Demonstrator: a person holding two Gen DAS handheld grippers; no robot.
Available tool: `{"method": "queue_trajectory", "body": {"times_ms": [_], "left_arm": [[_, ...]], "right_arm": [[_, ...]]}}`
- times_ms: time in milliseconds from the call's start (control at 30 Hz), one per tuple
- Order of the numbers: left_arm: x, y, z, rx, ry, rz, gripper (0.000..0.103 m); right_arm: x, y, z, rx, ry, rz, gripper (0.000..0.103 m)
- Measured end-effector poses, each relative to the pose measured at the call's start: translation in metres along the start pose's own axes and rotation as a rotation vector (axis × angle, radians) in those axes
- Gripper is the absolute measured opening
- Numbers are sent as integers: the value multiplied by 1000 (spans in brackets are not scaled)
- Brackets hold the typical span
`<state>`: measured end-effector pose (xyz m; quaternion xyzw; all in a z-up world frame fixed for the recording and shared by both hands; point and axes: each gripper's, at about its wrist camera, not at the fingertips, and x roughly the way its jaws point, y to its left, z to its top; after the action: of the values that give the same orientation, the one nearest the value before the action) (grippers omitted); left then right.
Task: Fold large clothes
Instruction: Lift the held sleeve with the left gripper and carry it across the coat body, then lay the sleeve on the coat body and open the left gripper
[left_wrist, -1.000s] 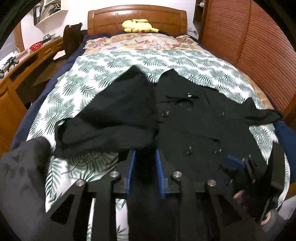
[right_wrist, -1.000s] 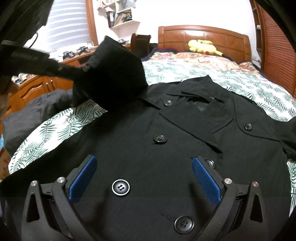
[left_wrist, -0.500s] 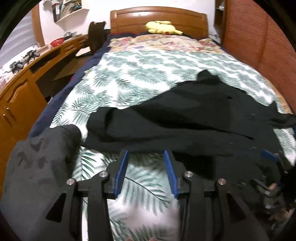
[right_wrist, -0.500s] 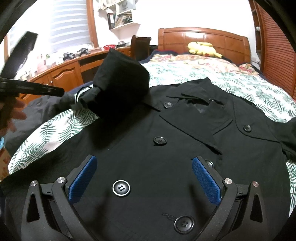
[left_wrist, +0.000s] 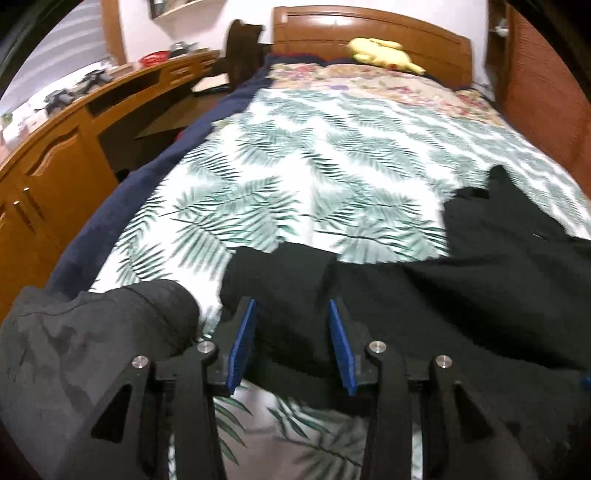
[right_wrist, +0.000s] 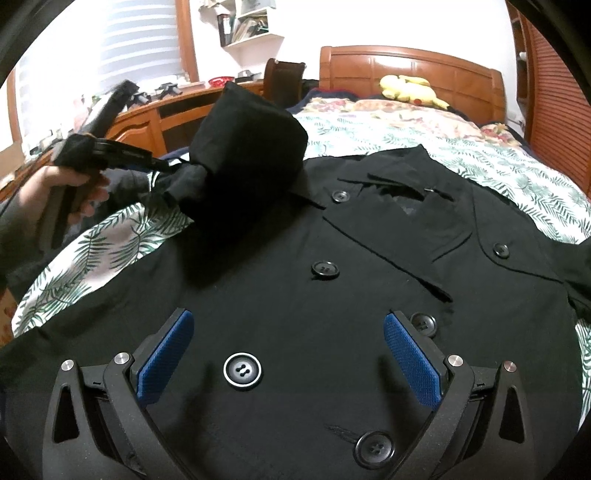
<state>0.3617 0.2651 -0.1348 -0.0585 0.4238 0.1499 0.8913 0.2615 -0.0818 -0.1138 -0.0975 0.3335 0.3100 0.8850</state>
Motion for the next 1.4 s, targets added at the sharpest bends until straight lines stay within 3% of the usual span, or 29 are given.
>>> {"method": "queue_trajectory", "body": {"times_ms": [100, 200, 233, 333, 433, 633, 900, 1200, 1400], "left_arm": [[10, 10, -1, -42, -12, 0, 39], [11, 11, -2, -24, -24, -8, 36], [11, 9, -2, -5, -27, 10, 13], [-4, 0, 0, 26, -47, 7, 1], [-33, -15, 7, 49, -92, -2, 0], [-127, -75, 19, 139, -238, -79, 0], [-202, -178, 17, 280, -311, -216, 0], [-256, -269, -18, 431, -304, -387, 2], [-279, -289, -53, 509, -244, -503, 12]], "right_arm": [[1, 0, 0, -2, 1, -1, 103], [0, 0, 0, -1, -3, -2, 103], [0, 0, -1, 0, -6, -3, 103], [-3, 0, 0, 3, -11, -9, 103], [-9, -1, 1, 5, -15, -6, 103], [-39, -15, -2, 23, -14, -16, 103], [-101, -53, -17, 80, -62, -103, 103], [-159, -97, -28, 157, -102, -217, 103], [-189, -120, -37, 202, -121, -270, 103]]}}
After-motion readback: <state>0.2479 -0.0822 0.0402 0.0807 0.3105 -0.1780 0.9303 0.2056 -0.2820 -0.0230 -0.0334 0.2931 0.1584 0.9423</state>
